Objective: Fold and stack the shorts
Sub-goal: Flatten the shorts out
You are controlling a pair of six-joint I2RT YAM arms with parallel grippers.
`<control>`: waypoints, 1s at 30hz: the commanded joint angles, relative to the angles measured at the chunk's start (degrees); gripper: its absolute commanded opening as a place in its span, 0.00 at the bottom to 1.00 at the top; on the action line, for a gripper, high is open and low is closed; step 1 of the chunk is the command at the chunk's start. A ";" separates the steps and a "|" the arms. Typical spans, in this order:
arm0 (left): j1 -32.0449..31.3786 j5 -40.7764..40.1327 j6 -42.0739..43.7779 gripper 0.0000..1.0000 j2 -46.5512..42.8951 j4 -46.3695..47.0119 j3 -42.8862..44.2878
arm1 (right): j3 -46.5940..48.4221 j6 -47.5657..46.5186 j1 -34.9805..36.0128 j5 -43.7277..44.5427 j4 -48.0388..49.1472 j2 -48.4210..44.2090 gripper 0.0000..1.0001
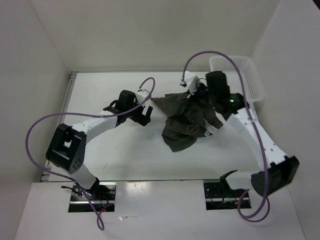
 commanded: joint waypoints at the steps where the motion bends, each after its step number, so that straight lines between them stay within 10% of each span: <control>1: -2.57 -0.82 0.23 1.00 4.23 10.02 5.71 | -2.88 -3.83 -5.61 -5.97 -10.04 -7.59 0.00; 21: -1.18 4.28 0.23 1.00 28.32 12.48 22.67 | -14.49 -3.66 -12.66 -8.18 -7.94 -9.63 0.00; 25: 0.24 6.88 0.23 1.00 35.44 -0.30 40.67 | -14.49 -3.66 -12.66 -8.18 -7.94 -9.09 0.00; 30: -1.60 12.37 0.23 1.00 31.94 -7.19 41.06 | -15.02 -2.42 -13.19 -8.71 -7.41 -9.09 0.00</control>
